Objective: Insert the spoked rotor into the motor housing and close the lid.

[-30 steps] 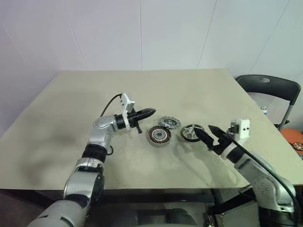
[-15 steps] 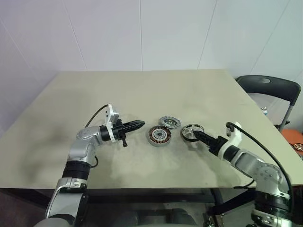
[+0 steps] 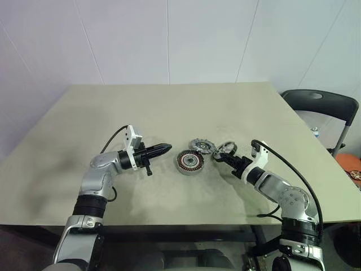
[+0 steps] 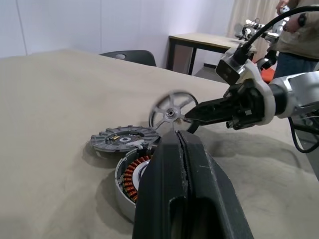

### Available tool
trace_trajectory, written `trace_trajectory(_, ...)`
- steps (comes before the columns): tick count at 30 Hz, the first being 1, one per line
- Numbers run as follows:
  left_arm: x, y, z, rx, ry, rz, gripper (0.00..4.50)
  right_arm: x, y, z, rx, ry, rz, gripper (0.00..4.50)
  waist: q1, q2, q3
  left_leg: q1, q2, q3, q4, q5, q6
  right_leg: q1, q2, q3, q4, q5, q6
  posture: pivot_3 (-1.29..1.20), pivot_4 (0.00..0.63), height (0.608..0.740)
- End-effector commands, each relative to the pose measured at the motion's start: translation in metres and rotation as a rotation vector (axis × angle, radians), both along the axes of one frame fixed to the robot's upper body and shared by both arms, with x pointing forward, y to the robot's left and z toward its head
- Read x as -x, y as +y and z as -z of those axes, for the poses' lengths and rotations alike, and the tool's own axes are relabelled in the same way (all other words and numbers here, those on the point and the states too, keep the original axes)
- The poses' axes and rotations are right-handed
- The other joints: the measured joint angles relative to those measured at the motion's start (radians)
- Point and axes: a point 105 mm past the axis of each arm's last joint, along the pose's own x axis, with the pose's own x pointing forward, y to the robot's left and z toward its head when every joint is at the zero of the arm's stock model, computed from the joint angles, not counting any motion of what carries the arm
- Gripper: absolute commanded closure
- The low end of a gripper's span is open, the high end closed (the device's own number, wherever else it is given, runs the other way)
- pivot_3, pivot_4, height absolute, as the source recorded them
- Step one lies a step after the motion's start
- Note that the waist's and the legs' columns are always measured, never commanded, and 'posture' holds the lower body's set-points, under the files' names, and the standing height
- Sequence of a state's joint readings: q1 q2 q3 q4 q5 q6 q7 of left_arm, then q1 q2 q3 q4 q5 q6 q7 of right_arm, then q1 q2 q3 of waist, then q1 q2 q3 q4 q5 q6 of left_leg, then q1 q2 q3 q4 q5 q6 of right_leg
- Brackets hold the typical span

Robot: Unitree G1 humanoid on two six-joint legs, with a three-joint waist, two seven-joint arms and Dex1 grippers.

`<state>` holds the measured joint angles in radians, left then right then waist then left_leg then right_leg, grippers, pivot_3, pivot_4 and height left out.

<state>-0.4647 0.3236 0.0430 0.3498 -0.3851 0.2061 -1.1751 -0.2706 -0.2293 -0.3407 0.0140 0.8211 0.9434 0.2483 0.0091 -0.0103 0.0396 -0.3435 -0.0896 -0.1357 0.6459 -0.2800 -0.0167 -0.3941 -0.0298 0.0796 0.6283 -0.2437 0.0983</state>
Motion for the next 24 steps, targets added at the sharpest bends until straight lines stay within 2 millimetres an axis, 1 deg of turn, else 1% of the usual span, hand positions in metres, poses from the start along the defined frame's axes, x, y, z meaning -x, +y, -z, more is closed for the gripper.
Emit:
trace_trajectory(1,-0.001,0.003,-0.014,0.011,-0.063,-0.013,4.50,-0.004,0.004,-0.017,-0.015,-0.077,-0.014,4.21,0.000,0.000,0.000,0.000,0.000,0.000,0.000,0.000,0.000,0.000,0.000,0.000,0.000,0.000,0.000,0.00,0.000,0.740)
trace_trajectory(2,-0.002,0.003,-0.014,0.010,-0.064,-0.016,4.50,-0.005,0.005,-0.022,-0.036,-0.102,-0.009,4.21,0.000,0.000,0.000,0.000,0.000,0.000,0.000,0.000,0.000,0.000,0.000,0.000,0.000,0.000,0.000,0.00,0.000,0.740)
trace_trajectory(4,-0.003,0.004,-0.015,0.011,-0.065,-0.019,4.50,-0.004,0.006,-0.043,-0.116,-0.192,-0.011,4.21,0.000,0.001,0.000,0.000,0.000,0.000,0.000,0.000,0.000,0.000,0.000,0.000,0.000,0.000,0.000,0.00,0.000,0.740)
trace_trajectory(5,-0.003,0.004,-0.015,0.011,-0.066,-0.021,4.50,-0.003,0.006,-0.050,-0.144,-0.219,-0.014,4.21,0.000,0.001,0.000,0.000,0.000,0.000,0.000,0.000,0.000,-0.001,0.000,0.000,0.000,0.000,0.000,0.00,0.000,0.740)
trace_trajectory(8,-0.005,0.004,-0.016,0.014,-0.067,-0.028,4.50,0.004,0.012,-0.079,-0.343,-0.300,-0.060,4.21,-0.001,0.001,0.001,-0.002,0.000,0.000,0.000,0.000,0.000,-0.002,0.000,0.000,0.000,0.000,0.000,0.00,0.000,0.740)
trace_trajectory(9,-0.005,0.004,-0.016,0.015,-0.066,-0.030,4.50,0.007,0.015,-0.087,-0.435,-0.315,-0.087,4.21,-0.001,0.001,0.001,-0.003,0.000,0.000,0.000,0.000,0.000,-0.003,0.000,0.000,0.000,0.000,0.000,0.00,0.000,0.740)
trace_trajectory(11,-0.005,0.004,-0.015,0.016,-0.065,-0.030,4.50,0.013,0.023,-0.096,-0.555,-0.313,-0.138,4.21,-0.003,0.001,0.001,-0.004,0.000,0.000,0.000,0.000,0.000,-0.004,0.000,0.000,0.000,0.000,0.000,0.00,0.000,0.740)
trace_trajectory(13,-0.006,0.003,-0.014,0.016,-0.062,-0.031,4.50,0.015,0.041,-0.087,-0.581,-0.230,-0.187,4.21,-0.005,0.001,0.001,-0.005,0.000,0.000,0.000,0.000,0.000,-0.005,0.000,0.000,0.000,0.000,0.000,0.00,0.000,0.740)
trace_trajectory(14,-0.006,0.003,-0.013,0.016,-0.061,-0.032,4.50,0.014,0.049,-0.077,-0.576,-0.175,-0.191,4.21,-0.006,0.001,0.001,-0.006,0.000,0.000,0.000,0.000,0.000,-0.006,-0.001,0.000,0.000,0.000,0.000,0.00,0.000,0.740)
trace_trajectory(17,-0.005,0.002,-0.013,0.020,-0.060,-0.035,4.50,0.013,0.063,-0.059,-0.587,-0.086,-0.193,4.21,-0.010,0.001,0.000,-0.010,0.000,0.000,0.000,0.000,0.000,-0.011,0.000,0.000,0.002,0.001,-0.001,0.00,0.000,0.740)
trace_trajectory(20,-0.005,0.003,-0.012,0.022,-0.058,-0.043,4.50,0.013,0.078,-0.051,-0.644,-0.040,-0.203,4.21,-0.018,0.001,0.000,-0.012,0.000,0.000,0.000,0.000,0.000,-0.013,0.000,0.000,0.002,0.001,-0.001,0.00,0.000,0.740)
trace_trajectory(24,-0.005,0.006,-0.013,0.020,-0.060,-0.053,4.50,0.010,0.094,-0.030,-0.661,0.054,-0.199,4.21,-0.023,0.001,0.000,-0.012,0.000,0.000,0.000,0.000,0.000,-0.013,0.000,0.000,0.001,0.001,0.000,0.00,0.000,0.740)
